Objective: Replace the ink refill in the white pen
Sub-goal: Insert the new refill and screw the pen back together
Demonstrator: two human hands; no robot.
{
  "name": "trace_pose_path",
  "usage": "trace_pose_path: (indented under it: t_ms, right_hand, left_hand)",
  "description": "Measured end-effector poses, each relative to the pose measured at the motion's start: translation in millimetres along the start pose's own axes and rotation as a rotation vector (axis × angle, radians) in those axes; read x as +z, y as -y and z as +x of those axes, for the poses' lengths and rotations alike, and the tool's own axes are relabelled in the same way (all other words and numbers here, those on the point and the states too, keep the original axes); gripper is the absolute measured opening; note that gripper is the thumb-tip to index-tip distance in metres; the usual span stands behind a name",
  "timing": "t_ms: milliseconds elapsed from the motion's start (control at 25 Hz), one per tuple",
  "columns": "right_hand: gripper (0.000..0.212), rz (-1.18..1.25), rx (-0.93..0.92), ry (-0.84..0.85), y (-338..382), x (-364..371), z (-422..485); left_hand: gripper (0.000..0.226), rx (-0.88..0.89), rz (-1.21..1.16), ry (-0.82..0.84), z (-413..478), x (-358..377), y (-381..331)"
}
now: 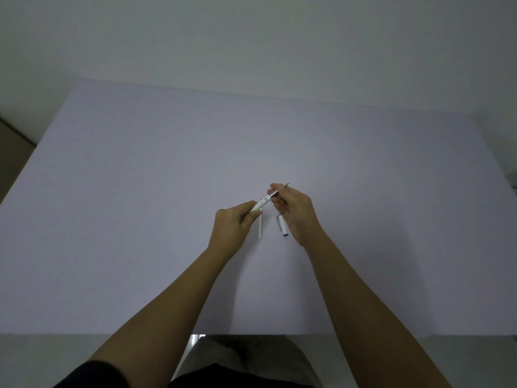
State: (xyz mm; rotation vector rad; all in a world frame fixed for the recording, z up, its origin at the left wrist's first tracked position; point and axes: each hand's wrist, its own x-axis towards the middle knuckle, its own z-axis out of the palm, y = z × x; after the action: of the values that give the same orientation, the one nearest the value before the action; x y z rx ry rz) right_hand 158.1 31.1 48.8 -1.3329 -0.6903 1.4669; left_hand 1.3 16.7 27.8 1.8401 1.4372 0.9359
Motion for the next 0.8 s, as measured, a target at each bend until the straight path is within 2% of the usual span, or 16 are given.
trace_pose_path:
  t_ms: [80, 240, 400, 520, 680, 800]
  right_hand:
    - [0.017, 0.002, -0.007, 0.020, -0.2, -1.1, -0.8]
    - [0.018, -0.160, -0.060, -0.059, -2.9, -3.1, -3.6]
    - [0.009, -0.144, -0.064, -0.026, -1.8, -1.0, -0.9]
    - [0.012, 0.030, -0.002, -0.005, -0.8, 1.7, -0.6]
    - [0.017, -0.120, -0.026, -0.032, -1.5, -1.9, 0.1]
    - [0.006, -0.111, -0.034, -0.039, -0.7, -4.4, 0.1]
  left_hand:
    - [0.014, -0.005, -0.004, 0.008, 0.7, -1.0, 0.6]
    - [0.013, 0.002, -0.021, 0.024, 0.8, -2.1, 1.2]
    - [0.014, -0.009, 0.006, 0.013, -0.3, -1.0, 1.8]
    - [0.014, -0.031, 0.004, 0.016, 1.3, -1.7, 2.3]
    - [0.013, 0.002, 0.011, 0.027, 1.8, -3.7, 1.2]
    - [0.015, 0.022, 0.036, 0.034, 1.0, -3.7, 0.4]
